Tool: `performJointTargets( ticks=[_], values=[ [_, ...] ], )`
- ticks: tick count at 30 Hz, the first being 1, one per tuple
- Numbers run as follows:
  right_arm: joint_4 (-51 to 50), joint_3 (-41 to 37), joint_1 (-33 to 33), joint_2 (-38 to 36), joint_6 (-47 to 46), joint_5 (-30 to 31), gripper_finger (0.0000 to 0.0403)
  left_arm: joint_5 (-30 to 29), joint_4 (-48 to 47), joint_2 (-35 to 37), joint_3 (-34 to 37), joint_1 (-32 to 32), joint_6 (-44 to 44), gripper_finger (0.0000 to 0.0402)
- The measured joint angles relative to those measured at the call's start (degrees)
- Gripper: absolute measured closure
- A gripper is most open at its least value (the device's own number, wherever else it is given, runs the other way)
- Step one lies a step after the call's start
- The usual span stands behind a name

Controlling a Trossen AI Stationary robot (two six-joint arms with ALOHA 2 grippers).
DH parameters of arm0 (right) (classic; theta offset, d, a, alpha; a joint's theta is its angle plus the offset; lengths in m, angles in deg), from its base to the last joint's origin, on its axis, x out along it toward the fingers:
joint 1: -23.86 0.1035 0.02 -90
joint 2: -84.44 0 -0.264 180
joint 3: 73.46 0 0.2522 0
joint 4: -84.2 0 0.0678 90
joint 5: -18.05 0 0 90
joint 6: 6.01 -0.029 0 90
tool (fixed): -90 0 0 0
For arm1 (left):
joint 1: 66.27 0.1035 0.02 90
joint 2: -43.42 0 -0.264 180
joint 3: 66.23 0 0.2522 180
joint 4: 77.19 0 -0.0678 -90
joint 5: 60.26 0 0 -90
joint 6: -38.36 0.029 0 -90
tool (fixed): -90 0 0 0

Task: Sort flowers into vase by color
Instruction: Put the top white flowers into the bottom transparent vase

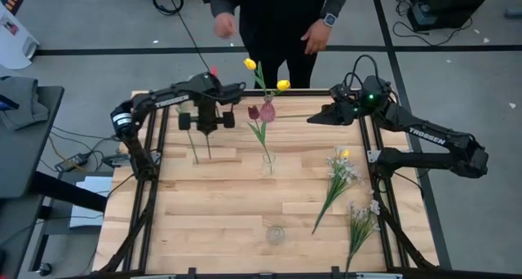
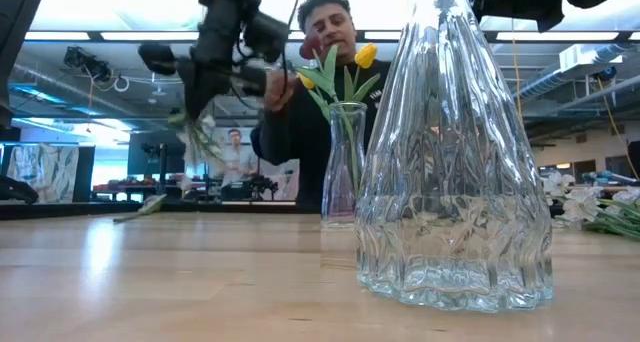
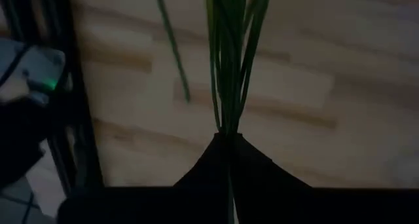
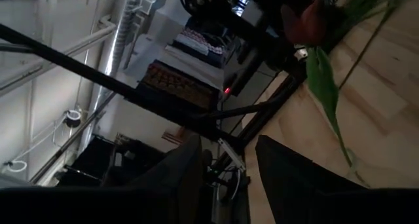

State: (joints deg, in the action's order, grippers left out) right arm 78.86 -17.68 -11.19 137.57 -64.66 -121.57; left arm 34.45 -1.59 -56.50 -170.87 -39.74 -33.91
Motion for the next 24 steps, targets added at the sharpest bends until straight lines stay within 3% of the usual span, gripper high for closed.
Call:
performJointTargets(
  ticks=[3,15,20,24],
  values=[
    [-0.48,0.00,-0.60,0.13,0.22,-0.62,0.0245,4.04,0.73,0.84,-0.27,-0.68,0.29,0.0396],
    [-0.75,0.00,-1.99,0.17,0.84,-3.09,0.0245,4.38,0.50,2.14,-0.23,-5.17,-3.58,0.0396],
    [-1.23,0.00,-1.99,0.17,3.20,-4.17,0.0245,3.28,0.65,2.12,-2.28,-7.72,-6.79,0.0396],
    [-2.26,0.00,-1.99,0.17,3.71,-4.51,0.0245,-1.60,0.54,2.12,-5.72,-9.56,-10.92,0.0396]
  ],
)
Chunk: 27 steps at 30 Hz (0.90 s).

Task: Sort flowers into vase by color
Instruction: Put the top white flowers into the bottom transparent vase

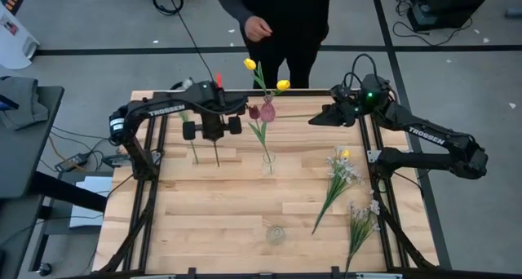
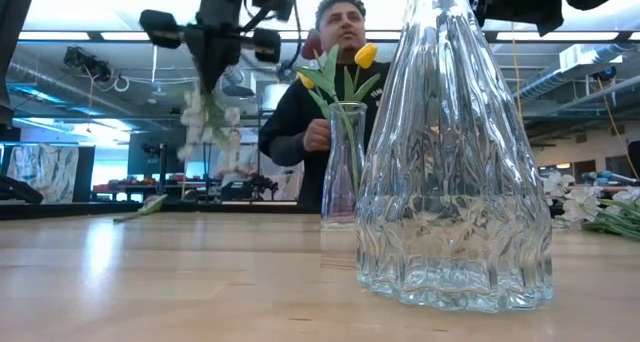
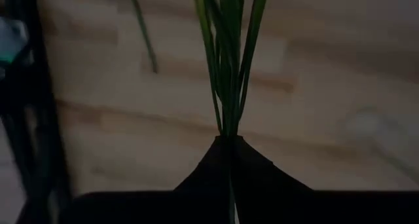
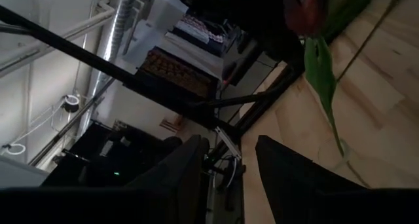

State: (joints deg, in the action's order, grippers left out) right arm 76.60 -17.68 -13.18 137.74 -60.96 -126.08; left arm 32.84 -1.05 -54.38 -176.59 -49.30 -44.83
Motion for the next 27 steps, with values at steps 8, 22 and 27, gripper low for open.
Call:
performJointTargets(
  ticks=[8,22,27],
  values=[
    [-2.95,0.00,0.02,0.00,2.35,-0.04,0.0245,-21.45,0.11,0.00,-13.50,-4.70,-7.95,0.0396],
    [-8.68,0.00,0.02,0.00,10.21,0.07,0.0245,-43.65,0.57,0.04,-30.98,-14.37,9.68,0.0396],
    [-12.24,0.00,0.03,0.00,13.77,1.88,0.0245,-48.83,4.62,0.04,-36.57,-17.30,22.07,0.0396]
  ],
)
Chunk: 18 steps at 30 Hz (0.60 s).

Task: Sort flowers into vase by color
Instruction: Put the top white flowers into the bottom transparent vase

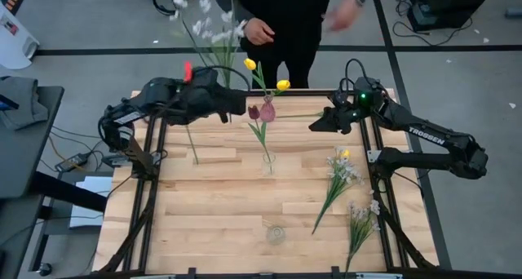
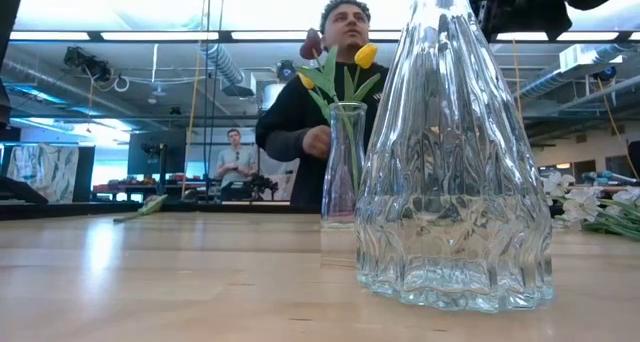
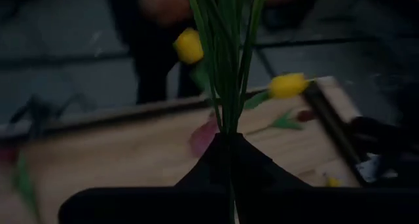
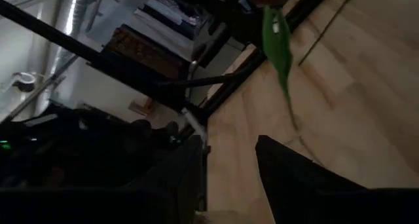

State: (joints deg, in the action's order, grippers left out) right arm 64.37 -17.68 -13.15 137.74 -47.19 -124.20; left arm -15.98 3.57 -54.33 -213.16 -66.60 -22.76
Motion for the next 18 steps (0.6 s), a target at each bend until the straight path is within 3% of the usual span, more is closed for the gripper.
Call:
performJointTargets(
  ticks=[4,8,18],
  values=[
    [-2.48,0.00,0.02,0.00,2.87,4.54,0.0245,0.31,10.57,0.47,-1.68,-2.15,17.76,0.0396],
    [-5.44,0.00,0.02,-0.01,3.90,11.56,0.0245,8.79,20.60,1.89,-1.68,-3.93,32.99,0.0396],
    [-11.98,-0.02,0.10,0.02,3.42,24.05,0.0245,31.13,28.51,4.38,-1.62,-11.37,49.42,0.0396]
  ],
)
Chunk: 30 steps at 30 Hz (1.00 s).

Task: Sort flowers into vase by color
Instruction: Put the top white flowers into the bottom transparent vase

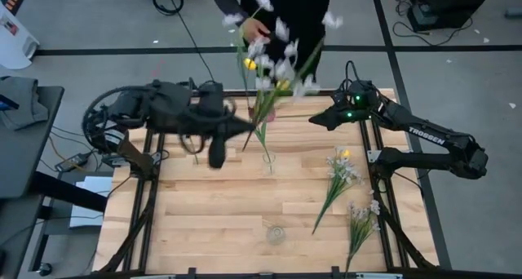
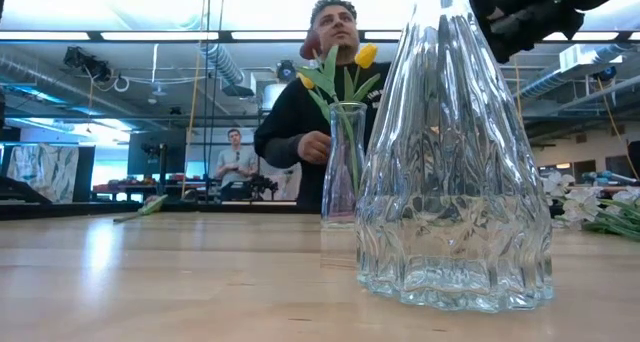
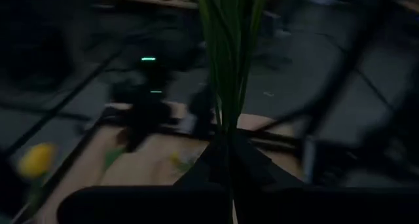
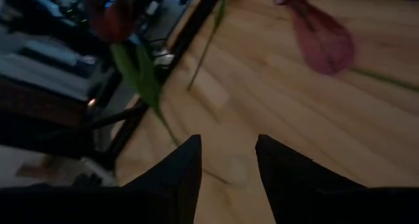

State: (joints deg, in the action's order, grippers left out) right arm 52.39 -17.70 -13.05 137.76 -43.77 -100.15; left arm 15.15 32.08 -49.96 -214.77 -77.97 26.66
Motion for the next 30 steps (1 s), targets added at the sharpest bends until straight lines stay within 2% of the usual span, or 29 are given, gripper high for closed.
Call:
performJointTargets(
  ticks=[4,10,13,18,20,25,27,30],
  values=[
    [-0.11,0.00,0.00,0.00,-0.08,2.64,0.0245,3.59,-0.25,0.22,-0.01,-4.77,3.43,0.0396],
    [-0.16,0.00,0.00,0.00,-1.22,6.27,0.0245,3.38,1.94,1.10,0.03,-13.43,3.56,0.0396],
    [-0.15,0.00,0.02,0.00,-1.72,7.26,0.0245,0.92,4.70,1.34,0.00,-18.53,3.74,0.0396],
    [-0.10,0.00,0.04,0.00,-3.19,8.72,0.0245,-6.35,5.42,1.88,0.00,-27.06,4.70,0.0396],
    [-0.08,0.00,0.07,0.00,-3.21,9.06,0.0245,-6.95,5.40,1.94,0.00,-29.77,5.97,0.0396],
    [-0.04,0.00,0.07,0.00,-3.25,9.02,0.0245,-7.54,3.04,1.86,0.00,-32.30,8.80,0.0396],
    [-0.04,0.00,0.07,0.00,-3.68,8.77,0.0245,-8.74,-1.99,1.87,0.00,-32.26,9.27,0.0397],
    [-0.04,0.00,0.07,0.00,-4.01,8.67,0.0245,-8.82,-8.46,0.83,0.00,-32.24,5.36,0.0397]
  ],
)
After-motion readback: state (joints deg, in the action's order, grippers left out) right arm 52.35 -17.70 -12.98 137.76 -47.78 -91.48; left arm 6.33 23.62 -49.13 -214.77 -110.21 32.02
